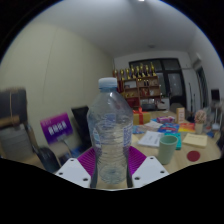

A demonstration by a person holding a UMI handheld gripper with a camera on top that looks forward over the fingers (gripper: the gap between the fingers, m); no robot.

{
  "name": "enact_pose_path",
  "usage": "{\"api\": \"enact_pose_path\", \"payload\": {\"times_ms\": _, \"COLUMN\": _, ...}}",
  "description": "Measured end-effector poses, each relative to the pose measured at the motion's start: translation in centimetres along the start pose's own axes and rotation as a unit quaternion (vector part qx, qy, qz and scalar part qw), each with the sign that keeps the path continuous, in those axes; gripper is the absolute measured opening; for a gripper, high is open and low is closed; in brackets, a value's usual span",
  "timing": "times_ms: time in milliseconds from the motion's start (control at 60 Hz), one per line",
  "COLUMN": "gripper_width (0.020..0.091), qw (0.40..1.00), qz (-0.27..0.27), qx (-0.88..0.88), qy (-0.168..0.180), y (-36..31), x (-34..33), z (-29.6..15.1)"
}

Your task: Pour water

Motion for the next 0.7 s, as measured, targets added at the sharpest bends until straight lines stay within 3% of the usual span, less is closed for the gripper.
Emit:
{"api": "enact_pose_path", "payload": {"times_ms": 83, "gripper_width": 0.0407, "qw": 0.991, "qz": -0.049, "qx": 0.121, "qy": 0.035, "y": -1.3, "x": 0.4, "z": -5.3}}
{"api": "enact_pose_path", "payload": {"times_ms": 150, "gripper_width": 0.0408, "qw": 0.963, "qz": -0.099, "qx": 0.245, "qy": 0.05, "y": 0.5, "x": 2.7, "z": -7.0}}
{"api": "enact_pose_path", "payload": {"times_ms": 367, "gripper_width": 0.0405, "qw": 0.769, "qz": -0.188, "qx": 0.611, "qy": -0.012, "y": 1.9, "x": 4.8, "z": -7.4}}
{"api": "enact_pose_path", "payload": {"times_ms": 433, "gripper_width": 0.0407, "qw": 0.705, "qz": -0.211, "qx": 0.676, "qy": -0.015, "y": 2.9, "x": 6.1, "z": -6.7}}
{"api": "enact_pose_path", "payload": {"times_ms": 567, "gripper_width": 0.0408, "qw": 0.591, "qz": -0.224, "qx": 0.775, "qy": -0.016, "y": 4.6, "x": 6.3, "z": -7.4}}
{"api": "enact_pose_path", "payload": {"times_ms": 700, "gripper_width": 0.0406, "qw": 0.525, "qz": -0.216, "qx": 0.823, "qy": -0.025, "y": 5.4, "x": 6.8, "z": -7.1}}
Point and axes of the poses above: the point between the fingertips, and its own axes, seen from behind it with the camera up: y to the right, z down, x forward, the way the camera looks, the point moved 2 cm from there along -x, backward, against the way the camera looks
